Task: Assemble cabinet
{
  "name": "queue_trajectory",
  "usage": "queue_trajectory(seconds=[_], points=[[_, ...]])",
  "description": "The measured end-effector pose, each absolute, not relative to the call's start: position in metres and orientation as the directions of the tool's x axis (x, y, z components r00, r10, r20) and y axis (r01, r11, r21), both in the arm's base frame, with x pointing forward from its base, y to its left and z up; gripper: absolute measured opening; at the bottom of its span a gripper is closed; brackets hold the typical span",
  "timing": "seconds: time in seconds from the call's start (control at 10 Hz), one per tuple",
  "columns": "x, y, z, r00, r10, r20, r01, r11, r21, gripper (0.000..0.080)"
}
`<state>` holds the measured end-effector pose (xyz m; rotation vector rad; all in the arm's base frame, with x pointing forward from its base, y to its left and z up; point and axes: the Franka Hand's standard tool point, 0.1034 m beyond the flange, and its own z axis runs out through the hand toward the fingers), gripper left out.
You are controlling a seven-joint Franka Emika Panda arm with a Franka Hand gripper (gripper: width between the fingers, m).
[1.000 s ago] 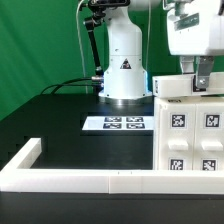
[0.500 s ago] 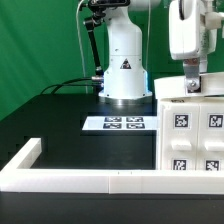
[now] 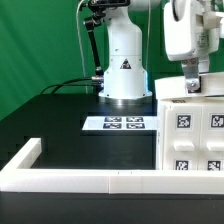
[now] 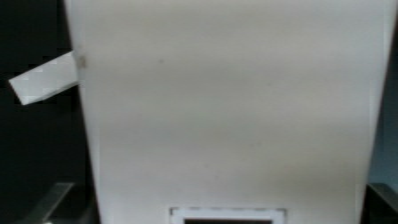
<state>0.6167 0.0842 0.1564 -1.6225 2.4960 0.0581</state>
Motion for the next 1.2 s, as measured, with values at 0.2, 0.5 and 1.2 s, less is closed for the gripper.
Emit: queue_trajectory(seconds=[0.2,0.5,1.2], points=[[0.619,0.086,0.165,-0.344,-0.923,-0.169,-0.93,0.36,-0.073,0.0769],[0.624,0.092,0.187,-0.315,-0.927,-0.203,-0.933,0.342,-0.114,0.0798],[0.636,0.096,0.19,0.341,-0.938,-0.06,-0.927,-0.326,-0.184,0.0797]])
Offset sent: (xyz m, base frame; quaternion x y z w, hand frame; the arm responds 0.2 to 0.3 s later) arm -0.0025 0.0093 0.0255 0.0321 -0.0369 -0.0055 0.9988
